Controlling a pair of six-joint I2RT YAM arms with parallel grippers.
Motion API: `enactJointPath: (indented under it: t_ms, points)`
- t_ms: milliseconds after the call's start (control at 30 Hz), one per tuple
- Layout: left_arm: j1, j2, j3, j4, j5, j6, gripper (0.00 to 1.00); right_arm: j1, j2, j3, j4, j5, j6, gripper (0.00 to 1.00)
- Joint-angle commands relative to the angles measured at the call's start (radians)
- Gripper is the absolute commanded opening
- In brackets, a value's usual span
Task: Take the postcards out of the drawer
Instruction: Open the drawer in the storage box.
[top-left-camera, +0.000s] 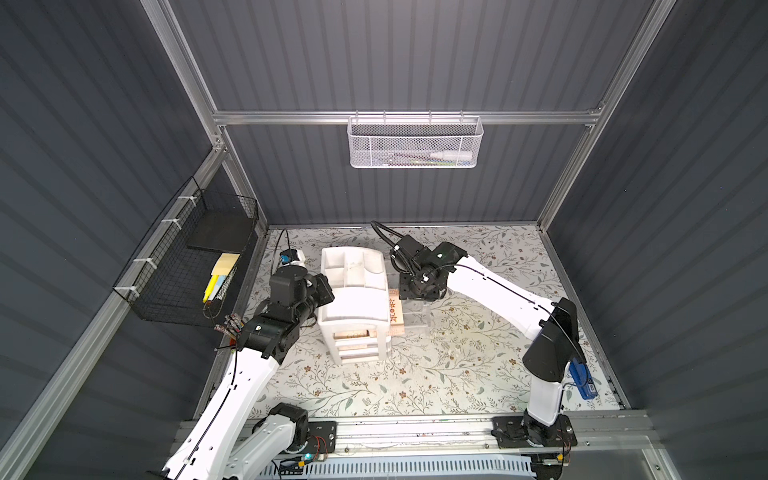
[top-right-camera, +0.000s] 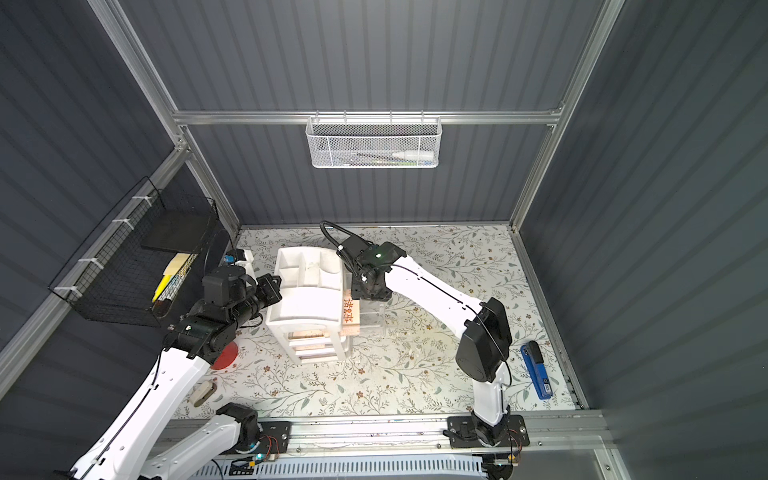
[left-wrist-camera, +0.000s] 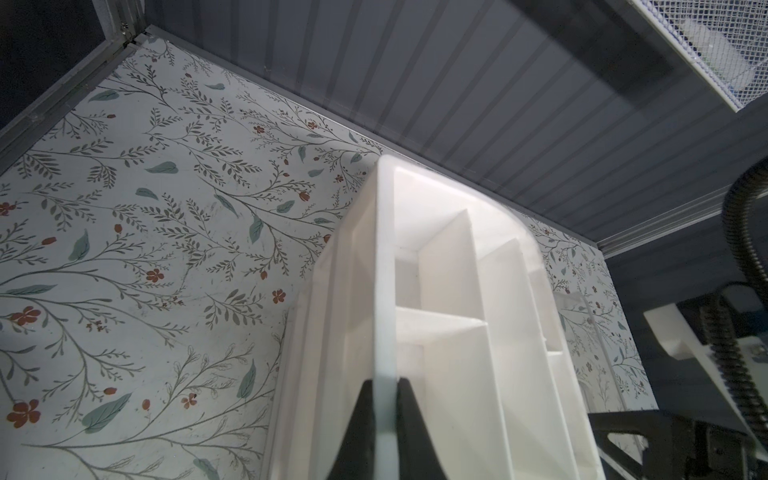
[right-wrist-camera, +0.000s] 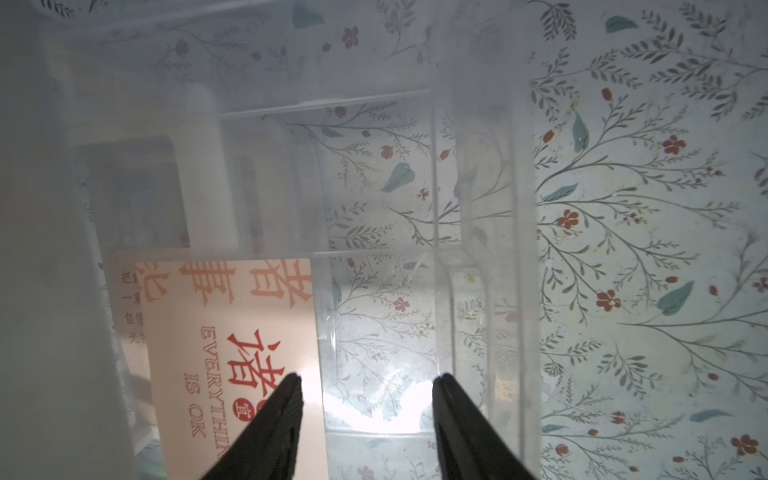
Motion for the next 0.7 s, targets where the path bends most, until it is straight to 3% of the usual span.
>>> enactJointPath:
  t_ms: [0, 167, 333, 667]
  points:
    - [-0.003, -0.003, -0.001, -0.097, -0.056, 0.005, 0.00, -0.021, -0.044, -0.026, -0.024, 0.030, -0.004, 0.54]
    - [-0.003, 0.000, -0.004, -0.095, -0.046, 0.006, 0.00, -0.022, -0.038, -0.039, 0.006, 0.002, -0.010, 0.54]
    - [-0.003, 0.000, -0.012, -0.079, -0.019, 0.006, 0.00, -0.010, -0.020, -0.026, 0.076, -0.160, -0.062, 0.54]
    - [-0.003, 0.010, -0.014, -0.070, -0.002, 0.012, 0.00, 0.017, 0.036, -0.037, 0.136, -0.264, -0.044, 0.54]
